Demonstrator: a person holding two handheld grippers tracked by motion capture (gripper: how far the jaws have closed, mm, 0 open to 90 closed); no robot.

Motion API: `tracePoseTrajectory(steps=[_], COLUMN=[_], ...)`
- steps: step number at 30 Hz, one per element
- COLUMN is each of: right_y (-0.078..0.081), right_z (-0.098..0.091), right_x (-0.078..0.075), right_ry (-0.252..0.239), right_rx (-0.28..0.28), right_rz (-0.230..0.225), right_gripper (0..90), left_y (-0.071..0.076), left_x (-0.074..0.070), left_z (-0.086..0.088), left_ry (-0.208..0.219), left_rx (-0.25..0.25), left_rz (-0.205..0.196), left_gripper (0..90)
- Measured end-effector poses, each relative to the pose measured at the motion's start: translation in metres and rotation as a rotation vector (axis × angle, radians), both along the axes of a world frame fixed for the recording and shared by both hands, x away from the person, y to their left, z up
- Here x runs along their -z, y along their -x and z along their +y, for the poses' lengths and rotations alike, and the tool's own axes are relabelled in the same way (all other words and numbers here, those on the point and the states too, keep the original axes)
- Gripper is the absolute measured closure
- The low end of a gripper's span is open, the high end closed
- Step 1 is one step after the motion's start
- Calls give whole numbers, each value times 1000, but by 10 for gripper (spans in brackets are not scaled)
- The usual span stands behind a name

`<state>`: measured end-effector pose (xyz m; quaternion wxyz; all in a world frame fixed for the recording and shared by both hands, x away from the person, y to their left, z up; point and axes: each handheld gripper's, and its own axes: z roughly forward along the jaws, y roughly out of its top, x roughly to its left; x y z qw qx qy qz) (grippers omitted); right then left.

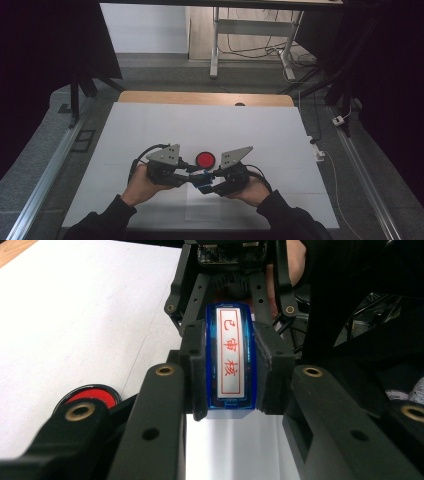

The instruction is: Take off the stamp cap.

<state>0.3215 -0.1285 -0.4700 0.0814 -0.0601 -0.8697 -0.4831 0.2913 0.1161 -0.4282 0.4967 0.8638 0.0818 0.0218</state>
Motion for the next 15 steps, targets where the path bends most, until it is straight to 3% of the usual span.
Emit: tracePoseTrajectory(steps=[15], right_y=[-3], right_z=[-4], right_x=[-3], right_ry=[-65], right_rx=[-51], right_rz=[20], right_gripper=[685], left_y=[1], left_x=[-2], left_z=[3], left_ry=[44], left_rx=[19], left_rz=[-19], left_gripper=[704])
